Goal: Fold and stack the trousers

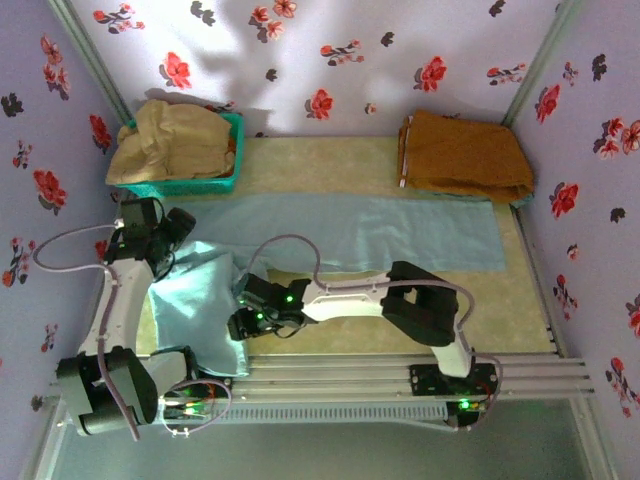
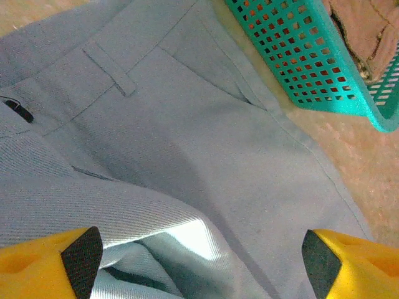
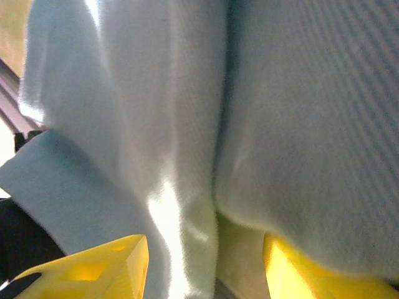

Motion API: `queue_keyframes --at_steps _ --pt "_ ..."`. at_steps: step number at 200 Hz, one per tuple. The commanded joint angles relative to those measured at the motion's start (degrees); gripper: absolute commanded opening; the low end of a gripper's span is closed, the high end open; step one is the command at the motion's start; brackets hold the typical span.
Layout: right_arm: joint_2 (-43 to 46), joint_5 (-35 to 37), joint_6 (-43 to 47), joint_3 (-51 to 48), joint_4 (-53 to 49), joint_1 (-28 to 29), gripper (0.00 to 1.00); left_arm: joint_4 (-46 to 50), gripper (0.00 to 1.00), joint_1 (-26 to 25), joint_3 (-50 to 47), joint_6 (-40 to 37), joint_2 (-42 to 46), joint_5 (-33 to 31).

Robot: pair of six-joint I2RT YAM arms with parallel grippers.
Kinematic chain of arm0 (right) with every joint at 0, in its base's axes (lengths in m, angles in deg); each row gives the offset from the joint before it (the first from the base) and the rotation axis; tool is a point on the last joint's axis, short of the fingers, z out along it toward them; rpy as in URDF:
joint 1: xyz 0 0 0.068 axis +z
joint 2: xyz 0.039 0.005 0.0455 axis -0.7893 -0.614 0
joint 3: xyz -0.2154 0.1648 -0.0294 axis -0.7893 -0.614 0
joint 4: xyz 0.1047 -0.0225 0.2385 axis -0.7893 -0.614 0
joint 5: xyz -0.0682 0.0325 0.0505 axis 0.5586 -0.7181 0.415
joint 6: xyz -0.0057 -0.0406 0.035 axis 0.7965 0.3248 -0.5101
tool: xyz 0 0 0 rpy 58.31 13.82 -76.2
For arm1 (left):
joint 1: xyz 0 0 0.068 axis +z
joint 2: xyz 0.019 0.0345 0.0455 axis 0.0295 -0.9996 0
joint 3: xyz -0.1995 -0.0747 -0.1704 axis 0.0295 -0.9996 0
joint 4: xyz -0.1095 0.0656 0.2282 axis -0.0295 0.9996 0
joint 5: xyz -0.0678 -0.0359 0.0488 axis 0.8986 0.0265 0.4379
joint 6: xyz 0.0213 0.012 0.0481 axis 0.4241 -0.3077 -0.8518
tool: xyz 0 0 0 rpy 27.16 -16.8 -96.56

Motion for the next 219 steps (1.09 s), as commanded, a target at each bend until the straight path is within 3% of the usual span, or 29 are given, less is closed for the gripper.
queue_keyframes --at_steps 1,37,81,133,155,178,219 --pt "-2.4 -4.5 -1.1 2.3 2.4 -0.3 0.44 0.9 0.87 0.7 -0.5 0.2 1.7 -0.5" --pt "0.6 -3.7 -0.7 1.0 2.0 -0.6 0.15 1.3 0.87 1.3 0.2 0.0 1.7 0.0" --pt "8.4 -0.9 -0.5 -3.2 -5.5 -0.8 0.06 1.0 0.87 1.5 1.4 0.3 1.1 0.3" --pt "26.1 13.7 6.2 -10.6 -23.0 -5.6 0.04 0.1 0.86 1.6 1.8 1.0 1.0 0.7" --pt "34.4 23.2 11.1 -10.2 -34.2 -11.5 0.03 -0.1 0.86 1.6 2.0 1.2 1.0 1.1" --pt "40.4 28.4 16.4 -10.0 -41.7 -22.6 0.03 -0.6 0.86 1.5 2.1 1.8 0.8 1.7" --pt "44.5 30.5 22.9 -9.2 -47.7 -36.9 0.08 -1.0 0.85 1.4 1.8 1.7 1.1 2.6"
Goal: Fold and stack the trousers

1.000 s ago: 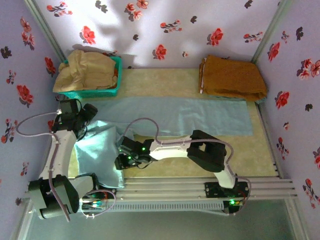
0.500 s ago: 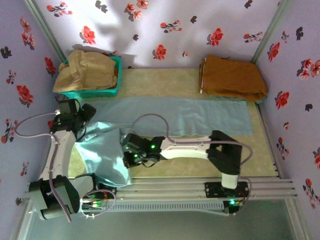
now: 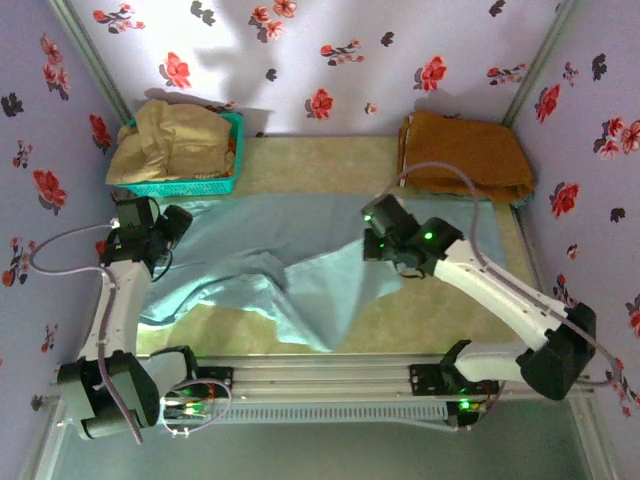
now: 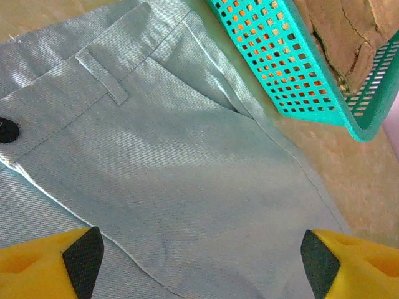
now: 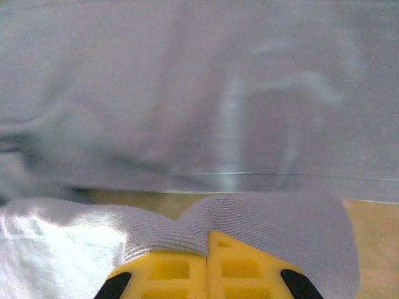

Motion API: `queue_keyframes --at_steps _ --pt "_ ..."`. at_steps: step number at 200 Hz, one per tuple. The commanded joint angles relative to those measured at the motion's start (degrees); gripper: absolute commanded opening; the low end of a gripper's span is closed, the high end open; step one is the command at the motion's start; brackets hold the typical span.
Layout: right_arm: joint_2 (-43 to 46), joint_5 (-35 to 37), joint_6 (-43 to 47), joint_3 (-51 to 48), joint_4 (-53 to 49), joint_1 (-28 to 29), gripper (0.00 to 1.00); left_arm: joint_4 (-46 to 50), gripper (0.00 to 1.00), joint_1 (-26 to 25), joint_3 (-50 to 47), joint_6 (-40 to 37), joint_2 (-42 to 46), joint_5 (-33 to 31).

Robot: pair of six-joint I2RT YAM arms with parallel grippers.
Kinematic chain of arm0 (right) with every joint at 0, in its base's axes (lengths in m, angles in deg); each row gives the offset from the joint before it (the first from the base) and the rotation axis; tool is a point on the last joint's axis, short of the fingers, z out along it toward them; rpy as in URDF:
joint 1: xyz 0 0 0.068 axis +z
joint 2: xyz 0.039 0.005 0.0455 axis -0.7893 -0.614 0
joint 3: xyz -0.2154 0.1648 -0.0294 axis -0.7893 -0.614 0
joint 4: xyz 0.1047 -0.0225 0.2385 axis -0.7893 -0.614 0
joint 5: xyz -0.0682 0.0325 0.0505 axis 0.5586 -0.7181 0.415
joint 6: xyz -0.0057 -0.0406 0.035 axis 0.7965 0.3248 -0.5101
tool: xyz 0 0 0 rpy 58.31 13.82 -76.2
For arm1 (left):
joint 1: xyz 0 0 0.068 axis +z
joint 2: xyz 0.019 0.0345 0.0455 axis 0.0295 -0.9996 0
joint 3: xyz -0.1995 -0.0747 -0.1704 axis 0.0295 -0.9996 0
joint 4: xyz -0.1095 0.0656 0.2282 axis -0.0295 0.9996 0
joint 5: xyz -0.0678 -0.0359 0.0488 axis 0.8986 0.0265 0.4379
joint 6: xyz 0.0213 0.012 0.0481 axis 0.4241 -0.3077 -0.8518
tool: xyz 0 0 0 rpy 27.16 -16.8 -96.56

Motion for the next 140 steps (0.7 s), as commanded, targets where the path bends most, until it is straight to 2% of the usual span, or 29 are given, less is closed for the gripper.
queue_keyframes --at_steps 1,8,19,32,41,47,53,69,93,140 --pt "0.6 4.3 6.0 0.7 -8.4 -4.8 0.09 -0.7 0.85 0.3 1.2 0.6 0.3 1.1" --pt "0.3 5.8 5.8 1.0 -8.7 -6.5 0.15 -0.9 0.85 0.3 0.9 0.6 0.5 1.1" --pt "-0.7 8.2 6.5 1.5 -8.3 -8.7 0.35 -1.3 0.85 0.2 0.2 0.8 0.7 1.2" --pt "-2.7 12.2 6.8 3.4 -8.7 -11.4 0.38 -1.9 0.85 0.1 -0.6 0.8 0.8 1.5" --pt "-4.2 15.7 6.5 5.1 -9.2 -13.4 0.48 -2.0 0.84 0.1 -1.0 0.9 0.9 1.7" --pt "-5.4 17.0 5.9 6.8 -10.0 -15.2 0.59 -2.1 0.84 -0.1 -1.3 1.0 1.1 1.9" --pt "-6.1 16.2 5.6 8.3 -10.7 -16.5 0.63 -2.2 0.84 -0.4 -1.6 1.1 1.4 2.0" --pt "-5.5 14.3 6.1 9.0 -9.8 -17.5 0.68 -2.7 0.84 -1.7 -3.1 1.1 2.8 2.0" --pt "-1.1 10.2 3.3 3.6 -7.9 -20.3 0.72 -3.6 0.84 -3.6 -6.7 1.6 5.3 2.0" --pt "9.2 -10.8 -4.0 -18.5 2.5 -38.8 0.70 -5.8 0.85 -6.3 -15.2 2.2 9.4 2.0"
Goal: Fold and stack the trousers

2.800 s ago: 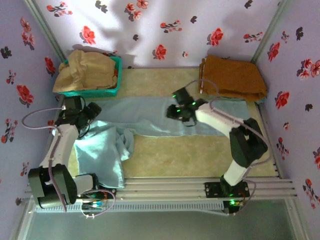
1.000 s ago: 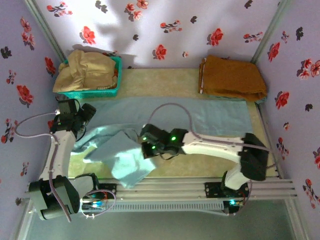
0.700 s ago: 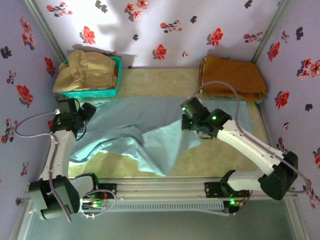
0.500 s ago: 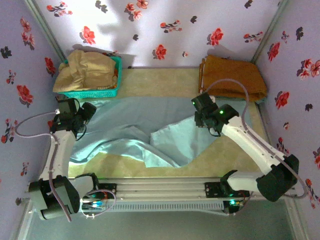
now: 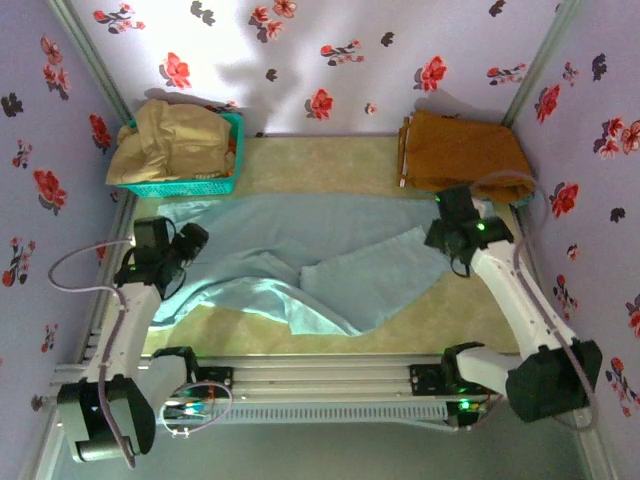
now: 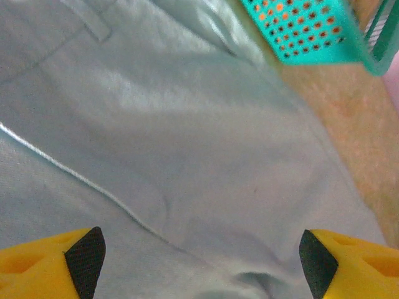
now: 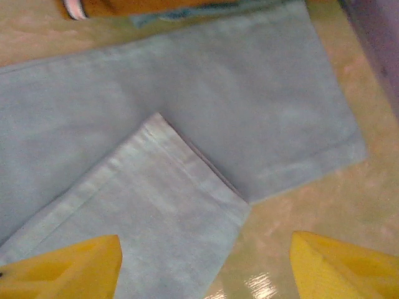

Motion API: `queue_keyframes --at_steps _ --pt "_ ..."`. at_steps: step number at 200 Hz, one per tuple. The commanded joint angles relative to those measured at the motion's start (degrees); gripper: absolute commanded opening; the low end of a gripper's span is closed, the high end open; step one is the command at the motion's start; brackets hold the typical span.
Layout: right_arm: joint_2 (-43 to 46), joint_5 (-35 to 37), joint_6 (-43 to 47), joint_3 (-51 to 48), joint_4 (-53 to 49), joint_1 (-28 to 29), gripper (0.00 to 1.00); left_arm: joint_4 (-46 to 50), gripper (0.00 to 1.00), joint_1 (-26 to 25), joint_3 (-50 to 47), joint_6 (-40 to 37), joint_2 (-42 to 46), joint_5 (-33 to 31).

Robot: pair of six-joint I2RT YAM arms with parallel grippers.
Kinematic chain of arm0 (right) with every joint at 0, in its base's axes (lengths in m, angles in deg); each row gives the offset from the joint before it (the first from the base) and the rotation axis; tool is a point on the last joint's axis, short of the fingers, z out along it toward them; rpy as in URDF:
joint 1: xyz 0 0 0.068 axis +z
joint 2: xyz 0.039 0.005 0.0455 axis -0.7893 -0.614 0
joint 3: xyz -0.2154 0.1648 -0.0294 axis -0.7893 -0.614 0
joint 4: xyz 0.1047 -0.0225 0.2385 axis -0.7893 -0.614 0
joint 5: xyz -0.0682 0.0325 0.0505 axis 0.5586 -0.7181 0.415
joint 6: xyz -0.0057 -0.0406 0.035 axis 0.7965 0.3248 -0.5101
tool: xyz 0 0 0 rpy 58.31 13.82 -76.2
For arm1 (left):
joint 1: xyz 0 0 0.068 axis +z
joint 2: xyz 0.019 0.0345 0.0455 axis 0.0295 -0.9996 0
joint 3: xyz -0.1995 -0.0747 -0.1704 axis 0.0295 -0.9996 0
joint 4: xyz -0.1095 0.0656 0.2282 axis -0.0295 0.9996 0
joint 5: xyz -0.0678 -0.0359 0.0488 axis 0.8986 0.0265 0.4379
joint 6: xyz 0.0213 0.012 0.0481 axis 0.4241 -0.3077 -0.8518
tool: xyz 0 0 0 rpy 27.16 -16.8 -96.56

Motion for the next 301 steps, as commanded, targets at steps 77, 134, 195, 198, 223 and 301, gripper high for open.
queue_keyframes --at_steps 77,134,195,198,223,301 --pt "-12.4 -30.3 -6.8 -16.3 22.9 -12.9 0.53 -2.6 0.86 -0.7 -8.9 0.7 4.9 1.6" --pt "-17.2 -29.3 -5.4 -16.0 22.5 -12.9 0.20 -1.9 0.86 -0.6 -8.1 -0.1 5.5 1.5" --pt "-1.5 -25.5 -5.6 -11.7 11.6 -12.9 0.00 0.6 0.85 -0.4 -5.6 -0.8 6.1 0.9" --pt "-0.4 -24.5 -5.6 -11.1 10.4 -12.9 0.00 0.7 0.85 -0.4 -5.5 -0.8 6.2 0.9" --pt "8.3 -16.5 -4.8 -6.5 3.6 -13.6 0.00 1.8 0.85 0.1 -4.4 -1.0 7.1 0.2" --pt "14.0 -14.1 -3.5 2.5 -1.9 -24.9 0.00 6.4 0.85 1.1 -1.4 -1.8 10.3 0.2"
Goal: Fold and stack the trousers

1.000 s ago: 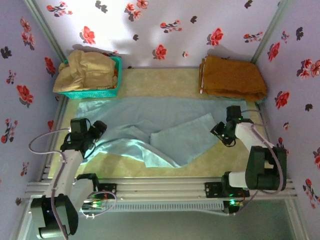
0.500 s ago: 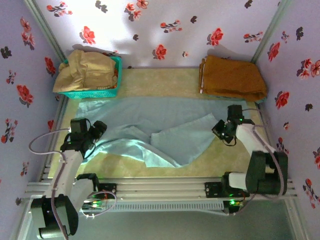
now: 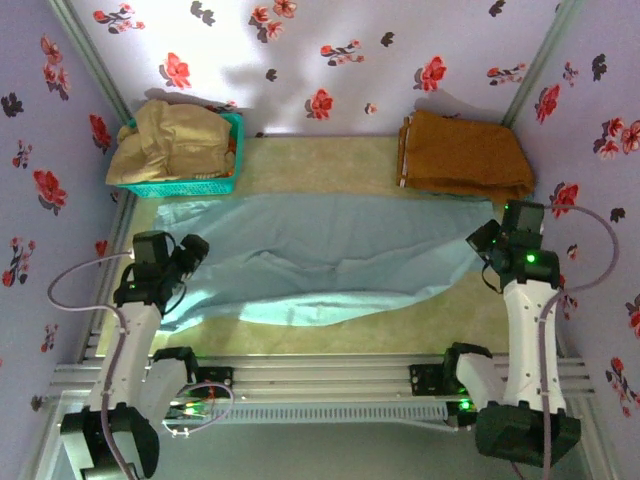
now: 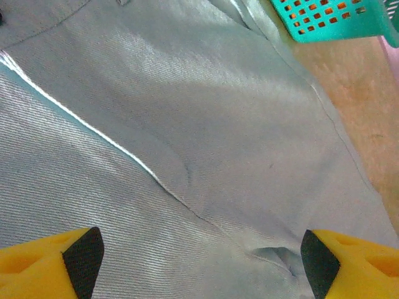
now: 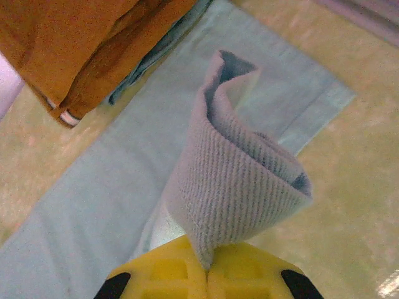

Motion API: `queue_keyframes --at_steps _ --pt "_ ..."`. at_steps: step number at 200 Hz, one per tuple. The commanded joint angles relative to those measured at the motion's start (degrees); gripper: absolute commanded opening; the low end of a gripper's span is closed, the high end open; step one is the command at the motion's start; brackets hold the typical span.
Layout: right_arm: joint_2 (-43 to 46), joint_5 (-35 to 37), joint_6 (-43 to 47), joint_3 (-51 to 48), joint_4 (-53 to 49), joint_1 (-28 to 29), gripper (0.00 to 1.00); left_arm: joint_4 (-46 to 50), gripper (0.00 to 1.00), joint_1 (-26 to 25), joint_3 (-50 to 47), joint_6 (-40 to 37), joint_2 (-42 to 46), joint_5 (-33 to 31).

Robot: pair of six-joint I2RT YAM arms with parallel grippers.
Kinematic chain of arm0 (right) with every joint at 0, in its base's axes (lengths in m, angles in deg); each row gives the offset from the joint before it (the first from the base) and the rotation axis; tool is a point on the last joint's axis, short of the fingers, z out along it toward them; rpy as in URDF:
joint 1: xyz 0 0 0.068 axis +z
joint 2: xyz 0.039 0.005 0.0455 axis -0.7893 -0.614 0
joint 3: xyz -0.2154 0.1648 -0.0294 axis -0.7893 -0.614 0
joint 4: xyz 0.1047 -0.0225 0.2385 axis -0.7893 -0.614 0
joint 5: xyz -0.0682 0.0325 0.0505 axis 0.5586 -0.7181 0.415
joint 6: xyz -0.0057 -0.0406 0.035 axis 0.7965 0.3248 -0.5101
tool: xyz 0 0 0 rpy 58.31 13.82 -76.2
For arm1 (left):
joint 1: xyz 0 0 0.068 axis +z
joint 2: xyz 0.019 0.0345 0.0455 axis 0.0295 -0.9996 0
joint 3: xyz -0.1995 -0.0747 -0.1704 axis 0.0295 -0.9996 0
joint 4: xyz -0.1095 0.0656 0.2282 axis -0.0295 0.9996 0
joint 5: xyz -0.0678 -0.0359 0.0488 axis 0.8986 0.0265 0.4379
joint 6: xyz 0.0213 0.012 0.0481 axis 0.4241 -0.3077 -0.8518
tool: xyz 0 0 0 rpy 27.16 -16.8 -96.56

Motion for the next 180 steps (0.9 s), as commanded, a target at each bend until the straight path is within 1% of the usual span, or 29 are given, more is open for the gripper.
queue_keyframes --at_steps 1,10,22,27,36,46,57,71,83,100,118,138,151,164,180 --pt "1.2 2.2 0.8 1.4 -2.6 -2.7 0.00 3.3 0.85 0.7 2.1 -2.0 2.3 -0.4" --pt "1.6 2.2 0.6 1.8 -2.5 -3.5 0.00 4.3 0.86 1.2 2.3 -2.1 3.2 -0.4" --pt "0.7 0.0 0.1 2.6 -1.4 -3.8 0.00 5.2 0.85 1.7 2.3 -2.4 4.0 -0.4" --pt "0.0 -1.2 -0.4 3.0 -0.9 -3.8 0.00 5.4 0.85 1.9 2.3 -2.3 4.4 -0.4" --pt "-1.4 -5.4 -1.7 2.5 2.0 -3.6 0.00 5.5 0.85 2.2 2.1 -2.3 4.9 -0.4" --pt "-3.7 -9.1 -4.1 1.4 6.5 -2.1 0.00 5.1 0.85 2.4 1.9 -2.0 5.1 -0.4" --pt "-8.4 -8.6 -4.9 3.0 8.5 1.8 0.00 4.6 0.85 2.4 1.8 -1.4 4.9 -0.4" --pt "-15.0 -9.1 -5.3 6.6 11.0 5.9 0.00 3.8 0.85 2.5 1.9 -1.0 4.0 0.0" --pt "-20.3 -9.6 -5.9 11.3 12.1 8.0 0.00 3.4 0.85 2.6 2.4 -1.0 3.2 0.1" --pt "-26.5 -10.1 -6.3 20.2 12.3 9.4 0.00 3.4 0.85 2.7 3.6 -1.3 1.9 0.1" --pt "-30.8 -11.1 -6.5 30.5 9.6 10.0 0.00 3.6 0.85 2.8 4.9 -1.7 1.1 0.0" --pt "-31.0 -11.5 -6.4 38.3 6.9 10.3 0.00 3.8 0.85 3.3 6.0 -2.1 0.9 0.0" --pt "-29.1 -10.5 -5.5 40.2 4.8 9.9 0.00 3.9 0.85 3.6 6.2 -2.0 1.0 0.0" --pt "-25.9 -8.6 -4.7 37.9 3.3 8.8 0.00 3.6 0.86 3.7 6.1 -2.0 1.2 0.0" --pt "-21.7 -9.4 -4.5 29.7 2.8 4.9 0.00 3.1 0.86 3.7 5.6 -1.7 1.3 0.3"
